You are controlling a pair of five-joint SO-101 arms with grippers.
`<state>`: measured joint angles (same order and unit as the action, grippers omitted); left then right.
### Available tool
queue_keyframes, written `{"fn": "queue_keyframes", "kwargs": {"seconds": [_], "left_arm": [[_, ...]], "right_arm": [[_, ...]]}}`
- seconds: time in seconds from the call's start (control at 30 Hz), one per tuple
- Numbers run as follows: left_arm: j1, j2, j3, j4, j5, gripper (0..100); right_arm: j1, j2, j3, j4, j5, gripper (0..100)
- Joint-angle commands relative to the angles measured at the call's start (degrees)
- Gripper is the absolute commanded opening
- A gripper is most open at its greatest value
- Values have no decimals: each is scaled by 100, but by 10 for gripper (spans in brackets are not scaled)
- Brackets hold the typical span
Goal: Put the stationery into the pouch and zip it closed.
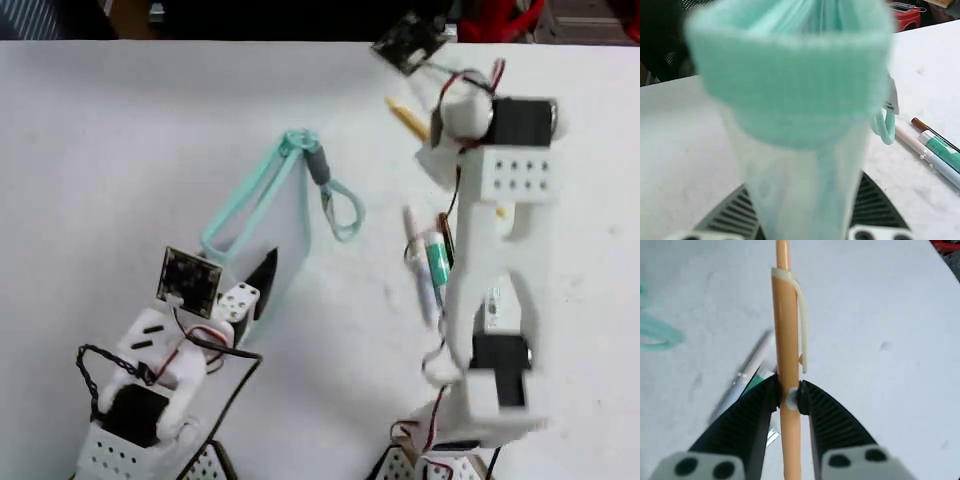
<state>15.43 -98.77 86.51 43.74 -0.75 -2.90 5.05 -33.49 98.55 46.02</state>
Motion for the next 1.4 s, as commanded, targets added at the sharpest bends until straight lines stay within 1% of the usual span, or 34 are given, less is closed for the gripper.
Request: {"fn": "queue_keyframes", "kwargs": {"seconds": [0.0, 0.2, 0.33, 0.5, 0.63, 0.83, 0.97, 1.13, 1.23, 1.37], "left_arm": [[-57, 22, -26, -79, 9, 166], [-57, 22, -18, -79, 9, 166], [-57, 22, -18, -70, 9, 166], [-57, 22, -18, -70, 9, 166], [-57, 22, -18, -70, 9, 166], [-57, 22, -18, -70, 9, 166], [-57, 22, -18, -70, 9, 166], [-57, 22, -18, -70, 9, 166], [-57, 22, -18, -70, 9, 166], [-57, 22, -18, -70, 9, 166]], "right_arm": [[-163, -1464, 1064, -110, -79, 18], [-119, -2290, 1644, -224, -114, 18], [-119, -2642, 1626, -224, -686, 18], [-171, -3081, 1662, -251, -1020, 18], [-171, -3231, 1723, -207, -1081, 18], [-171, -3538, 2769, -391, -1090, 18], [-180, -4312, 3385, -857, -1090, 18], [-488, -5147, 4062, -1262, -1090, 18], [-558, -5191, 4167, -1323, -1099, 18], [-549, -5086, 4158, -1341, -1363, 18]]}}
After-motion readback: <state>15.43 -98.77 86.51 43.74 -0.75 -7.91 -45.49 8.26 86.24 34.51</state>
